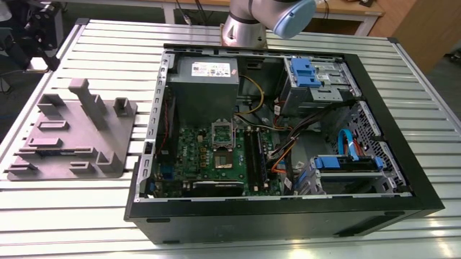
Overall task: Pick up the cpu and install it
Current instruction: 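Pick up the cpu and move it towards the insertion slot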
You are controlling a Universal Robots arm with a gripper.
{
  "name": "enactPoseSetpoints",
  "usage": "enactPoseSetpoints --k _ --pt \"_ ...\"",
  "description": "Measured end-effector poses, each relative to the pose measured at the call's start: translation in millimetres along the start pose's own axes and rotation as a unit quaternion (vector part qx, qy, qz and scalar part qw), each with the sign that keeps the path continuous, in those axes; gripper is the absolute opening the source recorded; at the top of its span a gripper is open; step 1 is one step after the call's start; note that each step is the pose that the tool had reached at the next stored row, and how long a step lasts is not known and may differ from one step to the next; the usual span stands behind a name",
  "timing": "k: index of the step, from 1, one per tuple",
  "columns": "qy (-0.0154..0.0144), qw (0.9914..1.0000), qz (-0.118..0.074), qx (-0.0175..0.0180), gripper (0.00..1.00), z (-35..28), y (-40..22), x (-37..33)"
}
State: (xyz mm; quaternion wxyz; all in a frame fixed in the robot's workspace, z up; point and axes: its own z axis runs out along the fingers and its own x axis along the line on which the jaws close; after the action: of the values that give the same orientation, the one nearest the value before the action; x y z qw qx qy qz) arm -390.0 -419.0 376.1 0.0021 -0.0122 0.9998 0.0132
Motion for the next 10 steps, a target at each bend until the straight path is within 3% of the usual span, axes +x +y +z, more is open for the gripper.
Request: enactPoseSetpoints --k 10 --pt "0.0 1.0 0.0 0.0 0.47 0.1 0.0 -2.3"
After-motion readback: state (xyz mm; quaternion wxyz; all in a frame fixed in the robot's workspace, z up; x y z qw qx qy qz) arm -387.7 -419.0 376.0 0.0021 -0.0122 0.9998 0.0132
